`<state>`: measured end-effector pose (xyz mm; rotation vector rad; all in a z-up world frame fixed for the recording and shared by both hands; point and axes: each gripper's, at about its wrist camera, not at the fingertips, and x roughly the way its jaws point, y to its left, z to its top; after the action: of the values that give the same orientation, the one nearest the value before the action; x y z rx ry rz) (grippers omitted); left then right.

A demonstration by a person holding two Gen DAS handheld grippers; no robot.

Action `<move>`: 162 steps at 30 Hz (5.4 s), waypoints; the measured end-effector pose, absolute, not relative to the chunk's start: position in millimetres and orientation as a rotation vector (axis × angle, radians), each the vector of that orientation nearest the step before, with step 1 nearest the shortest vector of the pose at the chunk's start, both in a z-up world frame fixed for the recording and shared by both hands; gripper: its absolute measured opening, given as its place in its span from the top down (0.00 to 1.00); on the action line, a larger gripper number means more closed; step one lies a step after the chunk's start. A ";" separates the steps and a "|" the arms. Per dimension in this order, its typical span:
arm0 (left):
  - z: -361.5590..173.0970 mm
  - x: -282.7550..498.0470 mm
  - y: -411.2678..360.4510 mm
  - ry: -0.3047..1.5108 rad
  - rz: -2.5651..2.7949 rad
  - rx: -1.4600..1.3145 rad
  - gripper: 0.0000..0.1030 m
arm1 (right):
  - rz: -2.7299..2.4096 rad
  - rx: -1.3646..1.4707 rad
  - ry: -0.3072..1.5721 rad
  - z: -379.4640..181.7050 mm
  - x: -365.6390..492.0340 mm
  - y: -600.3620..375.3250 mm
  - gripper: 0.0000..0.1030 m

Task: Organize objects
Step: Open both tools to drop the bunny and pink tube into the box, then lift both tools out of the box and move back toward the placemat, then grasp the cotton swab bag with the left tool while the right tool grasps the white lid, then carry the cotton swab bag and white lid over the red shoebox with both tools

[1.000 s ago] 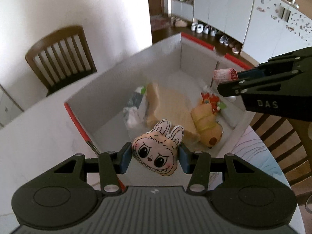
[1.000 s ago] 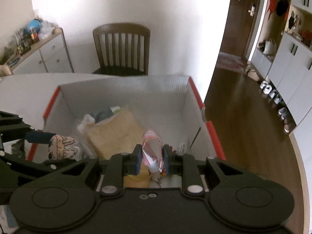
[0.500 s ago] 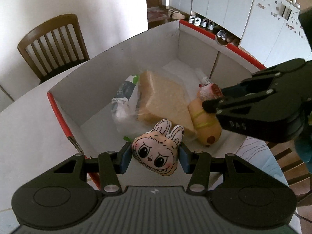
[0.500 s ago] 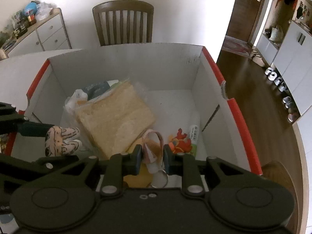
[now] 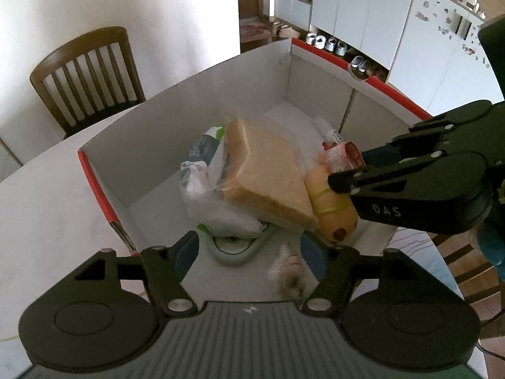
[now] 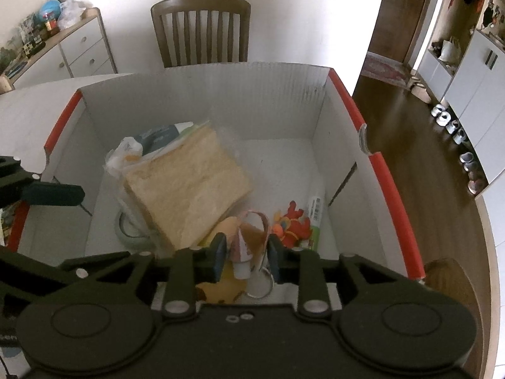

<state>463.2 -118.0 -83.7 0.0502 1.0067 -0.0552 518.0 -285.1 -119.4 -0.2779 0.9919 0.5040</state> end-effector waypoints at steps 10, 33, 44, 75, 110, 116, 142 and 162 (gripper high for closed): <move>-74.5 449.8 -115.5 0.967 -0.053 0.022 0.30 | 0.527 -0.288 0.955 -101.4 499.4 -288.7 0.43; -6.3 363.6 -93.8 0.779 -0.098 -0.054 0.30 | 0.562 -0.310 0.804 -24.3 417.6 -279.8 0.34; 20.0 310.3 -65.4 0.723 -0.140 -0.090 0.30 | 0.597 -0.273 0.767 1.2 372.4 -255.2 0.34; -48.7 190.5 57.4 0.782 -0.087 -0.041 0.00 | 0.574 -0.154 0.854 -52.4 295.2 -150.8 0.15; -159.0 229.2 34.2 0.877 -0.061 -0.004 0.00 | 0.552 -0.153 1.078 -163.5 345.8 -78.4 0.30; -160.2 229.1 32.6 0.866 -0.058 0.006 0.01 | 0.540 -0.209 1.054 -162.8 341.0 -71.1 0.39; -145.6 215.1 42.0 0.870 -0.081 -0.046 0.67 | 0.503 -0.166 1.047 -138.5 307.4 -103.9 0.63; -57.4 175.4 6.1 0.753 -0.188 -0.076 0.68 | 0.547 -0.122 0.944 -53.9 268.4 -170.7 0.63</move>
<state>175.4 6.1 -57.4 -0.0762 0.7531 -0.1878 268.4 -170.7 -53.9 -0.1223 0.9436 0.5466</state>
